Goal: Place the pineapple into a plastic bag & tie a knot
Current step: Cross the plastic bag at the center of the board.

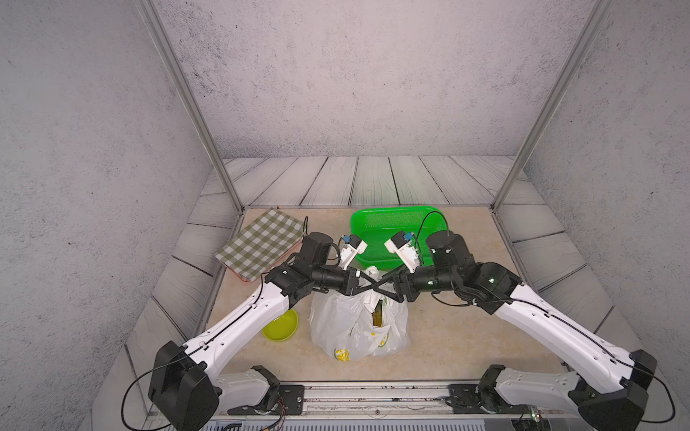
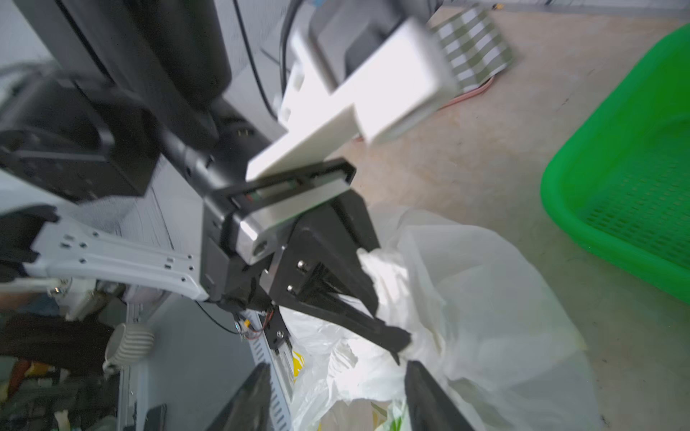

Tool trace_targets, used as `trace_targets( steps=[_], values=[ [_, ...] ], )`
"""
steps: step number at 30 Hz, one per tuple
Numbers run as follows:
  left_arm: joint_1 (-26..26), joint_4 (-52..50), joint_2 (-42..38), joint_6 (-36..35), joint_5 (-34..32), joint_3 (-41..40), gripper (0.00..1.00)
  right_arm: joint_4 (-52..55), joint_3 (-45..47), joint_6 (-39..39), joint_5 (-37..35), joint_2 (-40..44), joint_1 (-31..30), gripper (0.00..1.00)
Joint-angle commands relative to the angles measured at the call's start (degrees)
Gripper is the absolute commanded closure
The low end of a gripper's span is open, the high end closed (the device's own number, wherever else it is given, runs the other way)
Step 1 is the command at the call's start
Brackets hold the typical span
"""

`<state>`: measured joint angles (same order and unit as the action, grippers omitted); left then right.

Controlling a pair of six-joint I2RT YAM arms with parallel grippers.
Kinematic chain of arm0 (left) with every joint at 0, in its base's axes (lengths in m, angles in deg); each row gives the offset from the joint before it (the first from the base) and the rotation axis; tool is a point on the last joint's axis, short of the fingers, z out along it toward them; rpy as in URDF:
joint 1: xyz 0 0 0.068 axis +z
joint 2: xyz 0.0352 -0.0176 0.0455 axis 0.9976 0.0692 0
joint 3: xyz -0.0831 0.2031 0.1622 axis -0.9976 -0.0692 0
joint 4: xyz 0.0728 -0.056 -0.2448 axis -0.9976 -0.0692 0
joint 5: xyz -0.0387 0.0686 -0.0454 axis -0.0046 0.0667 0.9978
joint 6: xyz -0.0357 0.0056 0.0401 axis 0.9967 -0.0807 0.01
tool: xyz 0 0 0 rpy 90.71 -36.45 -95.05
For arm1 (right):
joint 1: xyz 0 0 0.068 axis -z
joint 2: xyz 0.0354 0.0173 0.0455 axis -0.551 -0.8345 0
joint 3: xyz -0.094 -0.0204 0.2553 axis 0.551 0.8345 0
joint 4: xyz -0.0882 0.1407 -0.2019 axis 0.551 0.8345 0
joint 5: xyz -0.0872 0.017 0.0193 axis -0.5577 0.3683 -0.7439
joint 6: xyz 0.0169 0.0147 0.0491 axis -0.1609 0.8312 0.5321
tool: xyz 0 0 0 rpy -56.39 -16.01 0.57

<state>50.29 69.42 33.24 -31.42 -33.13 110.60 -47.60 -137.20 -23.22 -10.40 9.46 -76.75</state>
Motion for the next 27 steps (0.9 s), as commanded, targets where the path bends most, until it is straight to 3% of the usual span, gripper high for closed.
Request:
trace_targets(
  steps=[1, 8, 19, 27],
  values=[
    [0.06, 2.96, -0.29, -2.15, 3.59, 0.98, 1.00, 5.02, -1.85, -5.88, 0.30, 2.31, 3.30, 0.29],
    [0.83, 7.59, -0.45, -1.22, 8.86, 0.98, 1.00, 7.57, -2.71, -12.30, 10.30, -1.88, 4.61, 0.16],
    [2.16, 10.21, -0.57, -0.04, 14.55, 1.28, 1.00, 7.65, -6.60, -16.00, 16.73, -8.86, 4.64, 0.15],
    [3.22, 10.05, -0.37, 0.17, 14.58, 0.98, 1.00, 11.16, -5.94, -17.51, 21.75, -11.98, 4.53, 0.35]
  ],
)
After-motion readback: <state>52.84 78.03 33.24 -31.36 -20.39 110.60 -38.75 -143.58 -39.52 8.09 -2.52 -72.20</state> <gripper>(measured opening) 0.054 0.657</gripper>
